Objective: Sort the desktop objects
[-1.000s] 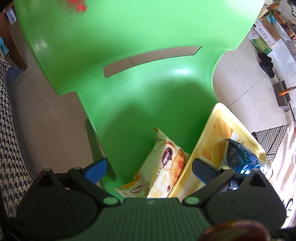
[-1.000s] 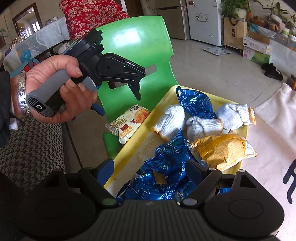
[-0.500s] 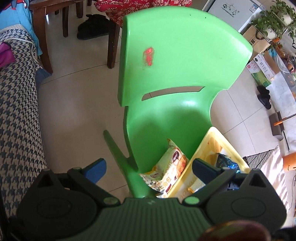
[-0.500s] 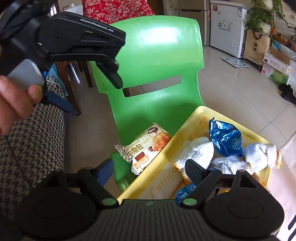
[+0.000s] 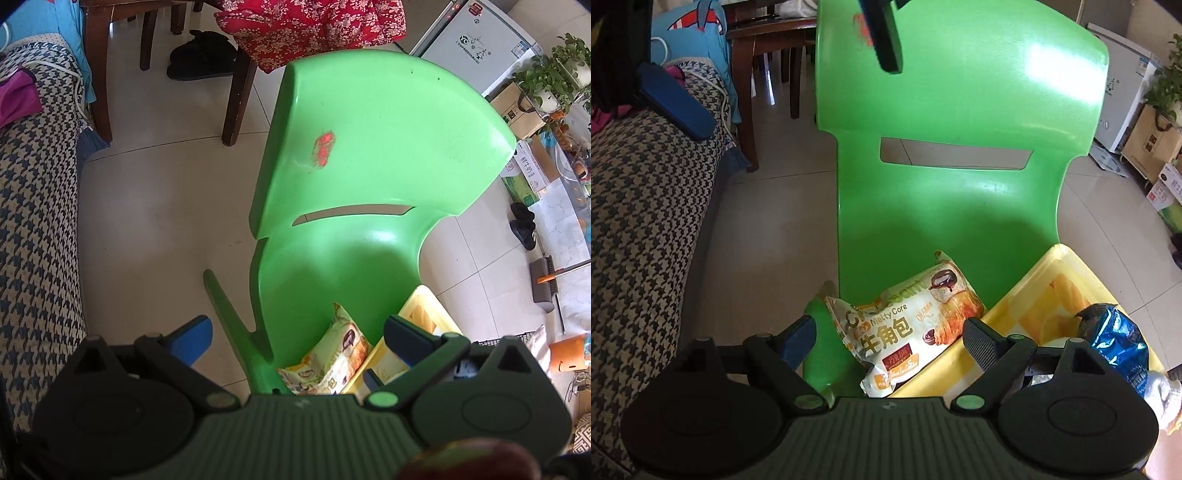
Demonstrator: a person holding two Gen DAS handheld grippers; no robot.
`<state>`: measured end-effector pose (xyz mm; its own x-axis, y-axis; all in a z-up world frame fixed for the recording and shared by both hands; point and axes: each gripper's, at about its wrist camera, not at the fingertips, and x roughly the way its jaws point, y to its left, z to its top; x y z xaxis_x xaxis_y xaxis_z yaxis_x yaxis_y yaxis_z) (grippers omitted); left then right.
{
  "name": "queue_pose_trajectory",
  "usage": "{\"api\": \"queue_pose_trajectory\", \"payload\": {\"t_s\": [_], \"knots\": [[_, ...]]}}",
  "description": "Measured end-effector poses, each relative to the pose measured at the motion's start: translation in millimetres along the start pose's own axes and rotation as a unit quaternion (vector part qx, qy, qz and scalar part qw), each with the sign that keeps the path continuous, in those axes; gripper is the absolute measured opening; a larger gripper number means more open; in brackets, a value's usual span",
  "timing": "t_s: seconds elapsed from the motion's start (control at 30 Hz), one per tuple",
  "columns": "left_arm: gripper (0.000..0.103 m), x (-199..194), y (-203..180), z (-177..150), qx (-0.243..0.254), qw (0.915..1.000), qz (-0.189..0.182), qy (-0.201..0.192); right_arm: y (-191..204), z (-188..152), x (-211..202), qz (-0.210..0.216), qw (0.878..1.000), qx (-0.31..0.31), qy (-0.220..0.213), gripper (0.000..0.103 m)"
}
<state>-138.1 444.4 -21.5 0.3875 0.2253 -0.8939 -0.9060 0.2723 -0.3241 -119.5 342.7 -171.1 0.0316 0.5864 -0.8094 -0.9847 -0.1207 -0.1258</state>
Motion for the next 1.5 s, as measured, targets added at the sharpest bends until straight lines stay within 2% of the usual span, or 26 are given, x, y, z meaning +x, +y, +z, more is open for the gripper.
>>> {"api": "queue_pose_trajectory", "payload": {"t_s": [0.1,0.23,0.3,0.5,0.53,0.67,0.83,0.97,1.07,1.17,1.33,1.43,1.5], "knots": [[0.102,-1,-1,1,0.002,1.0000,-0.007,-0.004,5,3,15,-0.013,0.999,-0.029,0.010,0.089],[0.102,-2,1,3,0.000,0.9999,-0.005,-0.011,3,2,30,-0.029,0.999,-0.021,0.015,0.089],[0.102,-2,2,3,0.000,0.9999,-0.009,-0.011,-1,1,30,-0.033,0.999,-0.005,0.004,0.082],[0.102,-5,1,3,0.001,0.9998,-0.013,-0.018,-20,2,19,-0.020,0.998,0.051,-0.014,0.070],[0.102,-5,1,3,0.000,0.9997,-0.013,-0.018,-23,3,15,-0.014,0.998,0.066,-0.019,0.065],[0.102,-6,-1,2,0.005,0.9997,-0.012,-0.021,-40,-1,2,0.024,0.989,0.140,-0.036,0.065],[0.102,-1,-3,-1,0.010,0.9998,-0.011,-0.011,-44,-10,-15,0.041,0.985,0.163,-0.048,0.065],[0.102,1,-8,-4,0.019,0.9996,-0.018,-0.006,-50,-18,-36,0.049,0.979,0.188,-0.067,0.055],[0.102,2,-14,-7,0.029,0.9993,-0.022,-0.003,-52,-24,-48,0.050,0.973,0.208,-0.082,0.055],[0.102,13,-19,-11,0.034,0.9980,-0.043,0.029,-54,-37,-52,0.009,0.980,0.187,-0.069,0.055],[0.102,40,-23,-19,0.042,0.9956,-0.045,0.071,-81,-55,-57,-0.001,0.966,0.252,-0.062,0.054],[0.102,71,-24,-26,0.052,0.9909,-0.058,0.109,-83,-57,-58,-0.004,0.966,0.251,-0.061,0.054],[0.102,92,-21,-31,0.036,0.9883,-0.059,0.136,-83,-57,-58,-0.006,0.967,0.247,-0.059,0.054]]}}
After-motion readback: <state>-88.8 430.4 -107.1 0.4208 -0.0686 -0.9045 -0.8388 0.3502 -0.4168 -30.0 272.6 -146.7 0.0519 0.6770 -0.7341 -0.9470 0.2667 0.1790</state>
